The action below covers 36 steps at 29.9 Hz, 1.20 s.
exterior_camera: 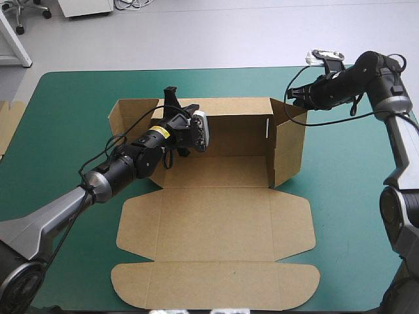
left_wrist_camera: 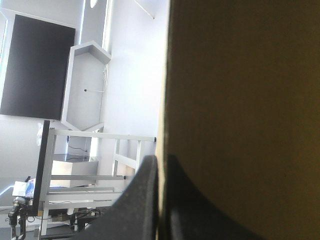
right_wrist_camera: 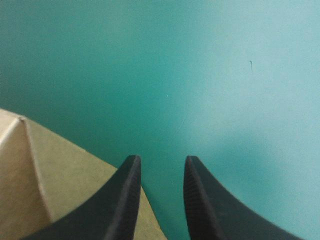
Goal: Fold the box
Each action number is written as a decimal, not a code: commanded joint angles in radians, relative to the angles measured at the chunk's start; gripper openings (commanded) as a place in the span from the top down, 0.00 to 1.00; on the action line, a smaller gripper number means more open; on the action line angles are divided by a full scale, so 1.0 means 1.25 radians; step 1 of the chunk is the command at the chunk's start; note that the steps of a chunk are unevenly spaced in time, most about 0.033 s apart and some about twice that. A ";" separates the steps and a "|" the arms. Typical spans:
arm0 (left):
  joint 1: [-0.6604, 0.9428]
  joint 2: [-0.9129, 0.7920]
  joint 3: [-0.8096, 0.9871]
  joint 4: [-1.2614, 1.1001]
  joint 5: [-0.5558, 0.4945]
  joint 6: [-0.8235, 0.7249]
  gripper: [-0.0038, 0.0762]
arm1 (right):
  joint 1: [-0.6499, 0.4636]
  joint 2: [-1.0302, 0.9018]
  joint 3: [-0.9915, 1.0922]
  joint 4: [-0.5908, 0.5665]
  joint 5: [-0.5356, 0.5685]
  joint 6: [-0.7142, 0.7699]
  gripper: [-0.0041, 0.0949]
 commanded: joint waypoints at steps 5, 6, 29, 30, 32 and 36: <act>0.000 -0.028 -0.026 -0.023 -0.054 -0.015 0.96 | -0.004 -0.094 0.020 0.081 -0.010 -0.057 0.67; 0.000 -0.028 -0.026 -0.023 -0.054 -0.015 0.96 | -0.004 -0.104 0.041 0.099 -0.024 -0.072 0.67; 0.000 -0.018 -0.023 -0.024 -0.072 -0.007 0.97 | -0.002 -0.390 0.626 0.473 -0.388 -0.638 0.67; 0.000 -0.018 -0.023 -0.024 -0.073 0.003 0.97 | -0.002 -0.398 0.644 0.490 -0.401 -0.665 0.68; 0.000 -0.018 -0.014 -0.024 -0.087 0.033 0.97 | -0.002 -0.410 0.673 0.523 -0.419 -0.718 0.68; -0.001 -0.018 0.018 -0.036 -0.207 0.049 0.97 | -0.002 -0.417 0.705 0.556 -0.417 -0.770 0.67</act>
